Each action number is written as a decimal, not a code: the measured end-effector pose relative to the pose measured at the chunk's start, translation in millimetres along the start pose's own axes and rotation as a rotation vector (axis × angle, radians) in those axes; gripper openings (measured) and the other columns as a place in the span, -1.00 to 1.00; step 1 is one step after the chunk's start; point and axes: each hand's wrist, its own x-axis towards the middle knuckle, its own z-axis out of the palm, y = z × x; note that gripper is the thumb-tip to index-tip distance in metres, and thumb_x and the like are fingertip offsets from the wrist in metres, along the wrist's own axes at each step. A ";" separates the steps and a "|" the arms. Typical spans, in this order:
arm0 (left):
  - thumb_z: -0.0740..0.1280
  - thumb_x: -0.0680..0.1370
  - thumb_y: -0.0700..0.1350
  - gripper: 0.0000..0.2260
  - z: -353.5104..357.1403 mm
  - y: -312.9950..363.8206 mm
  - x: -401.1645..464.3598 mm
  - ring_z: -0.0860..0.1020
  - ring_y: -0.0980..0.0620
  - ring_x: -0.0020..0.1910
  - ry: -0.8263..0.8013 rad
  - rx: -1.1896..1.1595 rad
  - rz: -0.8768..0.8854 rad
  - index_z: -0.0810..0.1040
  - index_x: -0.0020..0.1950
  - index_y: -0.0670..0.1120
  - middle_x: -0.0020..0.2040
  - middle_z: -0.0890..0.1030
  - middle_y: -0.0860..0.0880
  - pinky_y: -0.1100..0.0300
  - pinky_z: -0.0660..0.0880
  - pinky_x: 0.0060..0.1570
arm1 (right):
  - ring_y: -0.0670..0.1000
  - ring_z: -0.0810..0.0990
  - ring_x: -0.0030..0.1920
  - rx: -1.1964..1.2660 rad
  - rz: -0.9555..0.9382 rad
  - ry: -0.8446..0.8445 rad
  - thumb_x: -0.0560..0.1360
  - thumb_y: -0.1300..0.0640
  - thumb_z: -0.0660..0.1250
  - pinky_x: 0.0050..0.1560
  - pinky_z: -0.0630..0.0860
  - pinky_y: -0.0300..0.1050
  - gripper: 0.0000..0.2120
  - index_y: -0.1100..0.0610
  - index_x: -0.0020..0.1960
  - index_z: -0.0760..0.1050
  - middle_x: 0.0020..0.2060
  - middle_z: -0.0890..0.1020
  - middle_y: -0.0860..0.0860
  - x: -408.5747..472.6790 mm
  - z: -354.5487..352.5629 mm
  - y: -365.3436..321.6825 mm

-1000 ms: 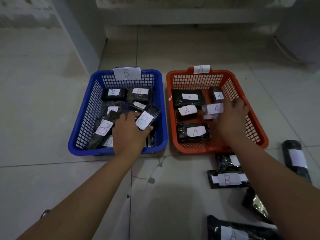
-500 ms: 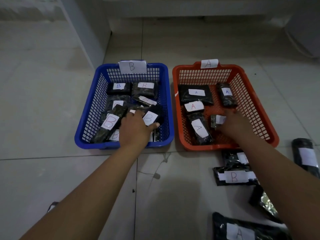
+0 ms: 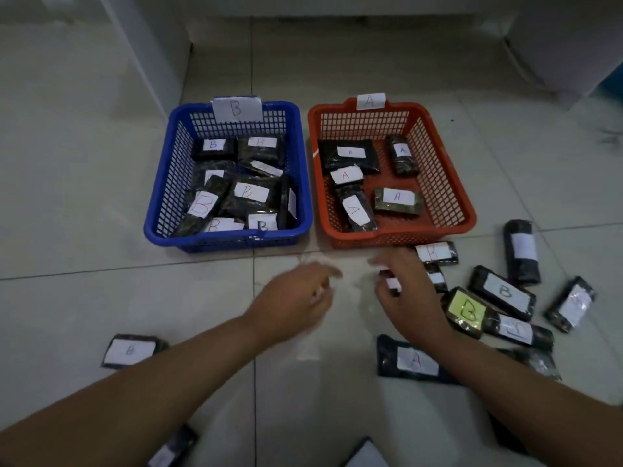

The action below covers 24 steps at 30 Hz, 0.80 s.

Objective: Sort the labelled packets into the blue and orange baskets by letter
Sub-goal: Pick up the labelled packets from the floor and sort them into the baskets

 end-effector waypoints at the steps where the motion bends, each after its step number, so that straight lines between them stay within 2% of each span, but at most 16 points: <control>1: 0.20 0.58 -0.02 -0.73 10.1 0.8 -11.4 0.51 0.12 -0.04 -0.086 0.049 0.067 0.45 0.28 0.05 0.06 0.53 0.09 0.22 0.43 -0.06 | -0.04 0.43 0.08 -0.015 0.010 -0.078 0.43 0.22 0.25 0.10 0.38 -0.19 -0.73 0.10 0.11 0.49 0.01 0.50 -0.01 -18.4 -1.9 5.9; 3: 0.13 0.58 0.00 -0.69 22.7 -3.2 -33.0 0.53 0.04 0.03 -0.221 0.162 0.225 0.48 0.27 -0.01 0.12 0.55 0.02 0.17 0.41 -0.02 | -0.05 0.43 0.08 -0.100 -0.018 -0.227 0.43 0.07 0.23 0.09 0.41 -0.16 -0.69 0.07 0.16 0.46 0.03 0.50 -0.02 -49.7 -11.9 18.7; 5: 0.12 0.55 0.01 -0.69 23.4 -14.6 -51.8 0.56 0.00 -0.03 -0.297 0.285 0.316 0.51 0.22 -0.02 0.09 0.58 0.00 0.17 0.46 -0.08 | -0.03 0.45 0.09 -0.241 -0.084 -0.355 0.40 -0.09 0.26 0.10 0.43 -0.18 -0.56 0.06 0.23 0.42 0.07 0.50 -0.01 -74.2 -26.0 30.3; 8: 0.16 0.52 0.01 -0.72 4.9 -37.8 -70.9 0.58 0.02 -0.10 -0.295 0.364 0.284 0.51 0.16 0.00 0.01 0.59 0.02 0.19 0.49 -0.13 | 0.05 0.51 0.09 -0.477 -0.115 -0.540 0.28 -0.30 0.34 0.09 0.49 -0.07 -0.26 0.09 0.33 0.39 0.11 0.55 0.02 -96.7 -39.4 44.6; 10: 0.15 0.51 0.01 -0.69 -17.3 -53.0 -79.7 0.57 0.03 -0.09 -0.247 0.415 0.225 0.53 0.17 -0.03 0.02 0.59 0.00 0.18 0.50 -0.11 | 0.06 0.57 0.02 -0.586 -0.132 -0.610 0.17 -0.26 0.47 0.00 0.55 -0.04 -0.20 0.12 0.29 0.44 0.03 0.60 0.01 -101.3 -39.0 51.9; 12: 0.11 0.52 0.00 -0.66 -42.6 -66.4 -88.5 0.58 0.01 -0.08 -0.186 0.501 0.167 0.54 0.18 -0.07 0.03 0.60 -0.03 0.16 0.51 -0.10 | 0.07 0.59 -0.08 -0.593 -0.158 -0.630 0.11 -0.12 0.56 -0.11 0.57 -0.04 -0.27 0.12 0.20 0.51 -0.07 0.61 0.01 -98.7 -34.7 56.8; 14: 0.09 0.52 0.01 -0.63 -68.4 -81.1 -99.2 0.59 -0.04 -0.09 -0.126 0.588 0.093 0.55 0.17 -0.10 0.02 0.60 -0.06 0.14 0.51 -0.11 | 0.08 0.58 -0.15 -0.551 -0.153 -0.648 0.11 -0.03 0.55 -0.17 0.56 -0.05 -0.38 0.11 0.13 0.54 -0.12 0.60 0.02 -88.4 -30.5 51.9; 17: 0.12 0.53 -0.01 -0.66 -102.4 -105.6 -121.5 0.60 -0.13 -0.11 -0.051 0.659 -0.055 0.55 0.15 -0.12 0.00 0.60 -0.11 0.09 0.51 -0.15 | 0.12 0.56 -0.11 -0.428 -0.132 -0.652 0.18 0.04 0.51 -0.16 0.49 -0.03 -0.47 0.10 0.12 0.52 -0.10 0.58 0.04 -61.3 -23.5 26.0; 19: 0.23 0.53 -0.06 -0.72 -118.0 -118.0 -140.4 0.60 -0.17 -0.07 -0.021 0.672 -0.152 0.53 0.19 -0.12 0.04 0.59 -0.14 0.05 0.52 -0.11 | 0.09 0.53 -0.03 -0.350 -0.156 -0.617 0.23 0.05 0.52 -0.08 0.45 -0.05 -0.46 0.10 0.18 0.49 -0.02 0.55 0.04 -34.9 -18.3 -1.0; 21: 0.30 0.53 0.00 -0.63 -125.4 -126.5 -159.9 0.54 -0.11 0.10 -0.077 0.635 -0.286 0.45 0.31 -0.06 0.20 0.52 -0.10 0.06 0.47 0.07 | 0.06 0.51 0.04 -0.299 -0.206 -0.607 0.29 0.04 0.52 0.00 0.43 -0.09 -0.43 0.09 0.24 0.45 0.07 0.51 0.03 -5.2 -12.7 -31.0; 24: 0.32 0.43 0.27 -0.35 -125.8 -134.8 -185.4 0.37 0.00 0.33 -0.320 0.591 -0.434 0.26 0.45 0.06 0.40 0.34 0.01 0.12 0.33 0.29 | 0.02 0.49 0.09 -0.308 -0.336 -0.644 0.34 -0.01 0.49 0.02 0.42 -0.14 -0.41 0.05 0.30 0.39 0.15 0.45 0.00 36.0 -3.8 -74.9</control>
